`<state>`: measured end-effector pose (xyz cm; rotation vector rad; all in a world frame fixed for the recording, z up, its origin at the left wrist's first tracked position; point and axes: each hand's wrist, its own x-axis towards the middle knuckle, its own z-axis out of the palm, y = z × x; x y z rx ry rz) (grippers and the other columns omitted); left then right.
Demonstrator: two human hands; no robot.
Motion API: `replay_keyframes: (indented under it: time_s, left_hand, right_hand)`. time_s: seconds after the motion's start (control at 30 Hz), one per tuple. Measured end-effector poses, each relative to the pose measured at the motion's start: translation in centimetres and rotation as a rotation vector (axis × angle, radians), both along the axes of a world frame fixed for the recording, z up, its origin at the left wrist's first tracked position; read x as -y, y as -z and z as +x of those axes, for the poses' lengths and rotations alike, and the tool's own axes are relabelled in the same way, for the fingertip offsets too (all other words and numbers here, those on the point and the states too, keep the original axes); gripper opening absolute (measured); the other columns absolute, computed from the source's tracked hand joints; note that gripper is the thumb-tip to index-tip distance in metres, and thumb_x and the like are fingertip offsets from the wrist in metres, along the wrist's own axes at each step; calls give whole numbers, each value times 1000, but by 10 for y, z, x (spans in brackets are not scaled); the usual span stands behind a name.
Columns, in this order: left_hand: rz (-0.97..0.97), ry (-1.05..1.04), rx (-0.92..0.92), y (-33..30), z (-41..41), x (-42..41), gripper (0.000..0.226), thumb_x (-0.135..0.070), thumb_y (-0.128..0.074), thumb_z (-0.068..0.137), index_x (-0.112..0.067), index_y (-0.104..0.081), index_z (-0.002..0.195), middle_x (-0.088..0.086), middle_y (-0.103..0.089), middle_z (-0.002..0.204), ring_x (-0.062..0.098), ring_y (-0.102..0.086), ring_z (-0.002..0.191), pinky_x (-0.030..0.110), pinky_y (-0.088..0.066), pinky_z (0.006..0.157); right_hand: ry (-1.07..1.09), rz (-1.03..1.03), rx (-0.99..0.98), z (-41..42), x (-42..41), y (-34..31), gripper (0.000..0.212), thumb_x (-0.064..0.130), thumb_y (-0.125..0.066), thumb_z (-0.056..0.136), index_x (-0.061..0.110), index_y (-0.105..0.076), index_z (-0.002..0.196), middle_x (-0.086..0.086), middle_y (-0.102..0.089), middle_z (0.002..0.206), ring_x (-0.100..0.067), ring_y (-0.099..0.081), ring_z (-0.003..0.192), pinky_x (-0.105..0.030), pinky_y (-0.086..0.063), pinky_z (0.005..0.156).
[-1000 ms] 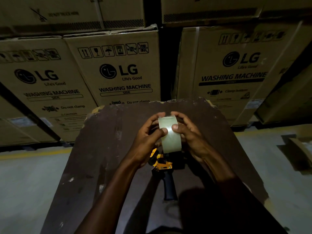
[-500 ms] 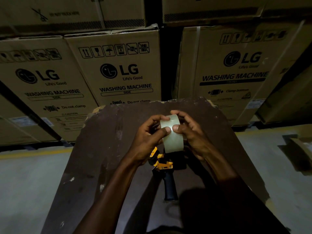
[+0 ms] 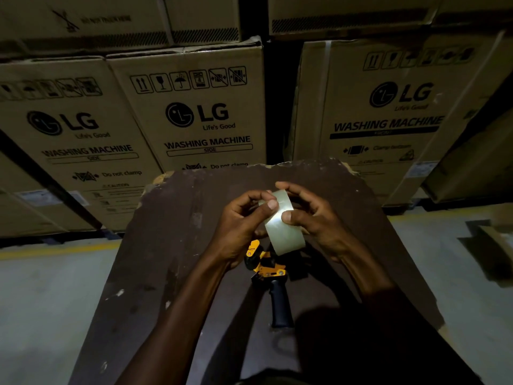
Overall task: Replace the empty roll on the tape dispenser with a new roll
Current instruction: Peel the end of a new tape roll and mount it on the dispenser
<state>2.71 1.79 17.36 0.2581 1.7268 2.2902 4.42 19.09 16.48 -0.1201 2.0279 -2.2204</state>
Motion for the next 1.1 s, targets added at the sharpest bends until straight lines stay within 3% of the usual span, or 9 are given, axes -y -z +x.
replay_keyframes:
  time_s: [0.1, 0.23, 0.33, 0.5, 0.63, 0.77, 0.93, 1.1]
  left_hand:
    - [1, -18, -3, -2, 2, -1, 2, -21, -70, 82, -21, -69, 84, -8, -72, 96, 12, -69, 85, 39, -54, 69]
    - [-60, 19, -44, -4, 0, 3, 18, -22, -78, 82, -20, -68, 97, -4, -73, 98, 18, -70, 87, 44, -58, 69]
    - [-59, -16, -33, -5, -3, 5, 12, -20, -79, 75, -20, -73, 85, 1, -72, 111, 21, -71, 94, 42, -60, 70]
    - [-74, -88, -62, -7, -5, 5, 8, -20, -76, 73, -23, -73, 66, 14, -70, 119, 25, -72, 96, 52, -56, 80]
    - [-71, -128, -61, -11, -3, 1, 12, -24, -75, 74, -23, -71, 63, 16, -69, 120, 21, -73, 100, 53, -58, 81]
    - [-41, -210, -23, -6, -4, -1, 17, -22, -73, 77, -22, -68, 61, 16, -71, 116, 22, -74, 96, 47, -63, 73]
    - [-63, -210, -1, 1, -7, 5, 20, -16, -70, 86, -11, -60, 69, 14, -74, 111, 20, -74, 88, 40, -61, 61]
    - [-75, -222, 14, 7, -7, 5, 21, -14, -67, 90, -9, -59, 72, 15, -74, 109, 19, -73, 88, 40, -61, 62]
  right_hand:
    - [0, 38, -19, 0, 0, -1, 69, 39, -75, 66, 40, -60, 133, -2, -65, 129, -26, -67, 112, -46, -57, 90]
    - [-4, 45, -31, 0, 0, -2, 72, 38, -76, 65, 40, -59, 134, -2, -65, 131, -27, -66, 115, -50, -56, 94]
    - [-11, 89, -55, 0, -1, -3, 74, 39, -77, 63, 41, -59, 135, 2, -65, 132, -22, -65, 118, -46, -56, 96]
    - [-2, 122, -58, 0, -3, -4, 76, 39, -81, 61, 42, -59, 134, 5, -65, 134, -13, -62, 123, -34, -55, 98]
    - [33, 171, -32, -2, -1, -5, 81, 42, -81, 61, 38, -54, 138, 12, -60, 133, -1, -62, 115, -21, -54, 85]
    - [84, 142, 41, -2, 2, -2, 78, 38, -82, 71, 26, -50, 141, 3, -66, 119, 0, -70, 89, -14, -53, 65]
    - [85, 212, 66, -1, 0, 5, 93, 57, -81, 52, 45, -42, 136, -3, -63, 123, -20, -66, 109, -28, -54, 78]
    - [83, 211, 69, -5, -1, 10, 95, 55, -82, 50, 43, -40, 135, -5, -64, 124, -23, -66, 111, -35, -57, 84]
